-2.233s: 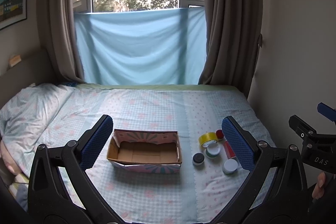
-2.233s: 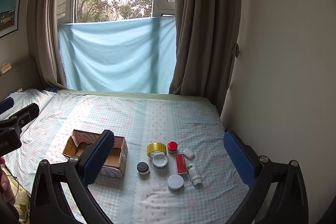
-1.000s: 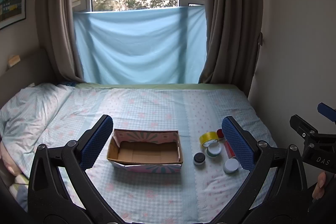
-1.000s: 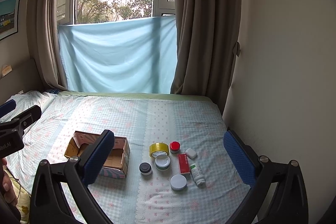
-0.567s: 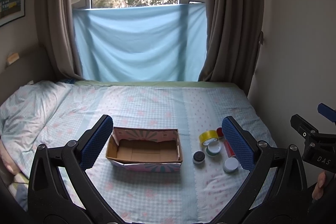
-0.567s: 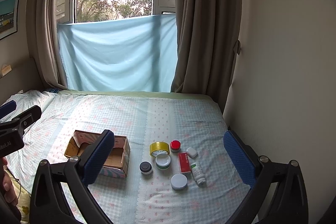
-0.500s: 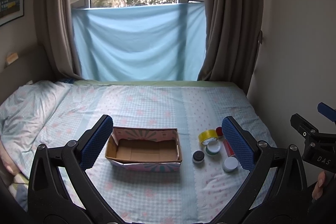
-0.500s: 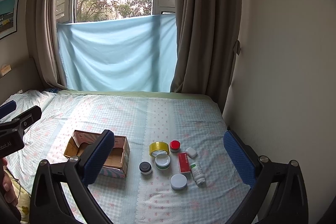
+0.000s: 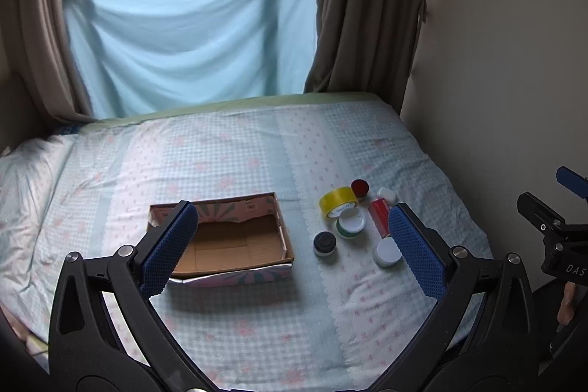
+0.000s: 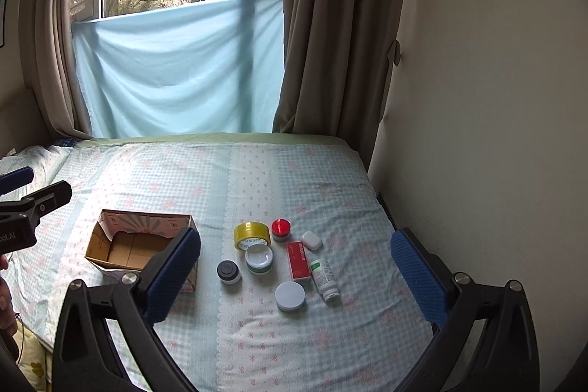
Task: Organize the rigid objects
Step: 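Grasp the yellow tape roll with left tool while right tool grasps white pill bottle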
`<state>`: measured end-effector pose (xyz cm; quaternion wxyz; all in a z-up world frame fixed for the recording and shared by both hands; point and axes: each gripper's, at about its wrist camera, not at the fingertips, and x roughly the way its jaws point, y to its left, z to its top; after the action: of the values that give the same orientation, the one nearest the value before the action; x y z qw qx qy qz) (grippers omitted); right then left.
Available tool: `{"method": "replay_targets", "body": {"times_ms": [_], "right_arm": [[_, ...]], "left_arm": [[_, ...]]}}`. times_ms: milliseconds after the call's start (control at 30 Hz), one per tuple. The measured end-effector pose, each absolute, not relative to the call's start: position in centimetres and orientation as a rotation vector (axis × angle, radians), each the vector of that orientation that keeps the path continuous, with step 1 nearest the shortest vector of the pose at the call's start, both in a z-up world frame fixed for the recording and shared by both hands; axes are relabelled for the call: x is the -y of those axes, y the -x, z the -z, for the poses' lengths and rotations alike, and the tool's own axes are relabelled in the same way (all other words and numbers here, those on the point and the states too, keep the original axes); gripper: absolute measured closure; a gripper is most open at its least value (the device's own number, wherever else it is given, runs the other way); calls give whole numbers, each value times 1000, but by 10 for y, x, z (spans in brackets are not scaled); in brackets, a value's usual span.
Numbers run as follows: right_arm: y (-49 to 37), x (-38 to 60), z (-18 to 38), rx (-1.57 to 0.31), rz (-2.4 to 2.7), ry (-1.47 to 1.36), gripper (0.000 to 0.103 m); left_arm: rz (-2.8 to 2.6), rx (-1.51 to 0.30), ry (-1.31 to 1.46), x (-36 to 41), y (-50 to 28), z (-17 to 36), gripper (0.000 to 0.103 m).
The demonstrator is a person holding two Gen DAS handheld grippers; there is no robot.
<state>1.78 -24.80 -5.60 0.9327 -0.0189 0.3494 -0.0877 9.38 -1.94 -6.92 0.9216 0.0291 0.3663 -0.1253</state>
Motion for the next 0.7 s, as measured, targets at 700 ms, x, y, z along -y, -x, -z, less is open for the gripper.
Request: {"method": "replay_targets", "body": {"times_ms": [700], "right_arm": [[-151,361,236,-1094,180,86,0]], "left_arm": [[604,-1118,-467,179,-316,290,0]]}}
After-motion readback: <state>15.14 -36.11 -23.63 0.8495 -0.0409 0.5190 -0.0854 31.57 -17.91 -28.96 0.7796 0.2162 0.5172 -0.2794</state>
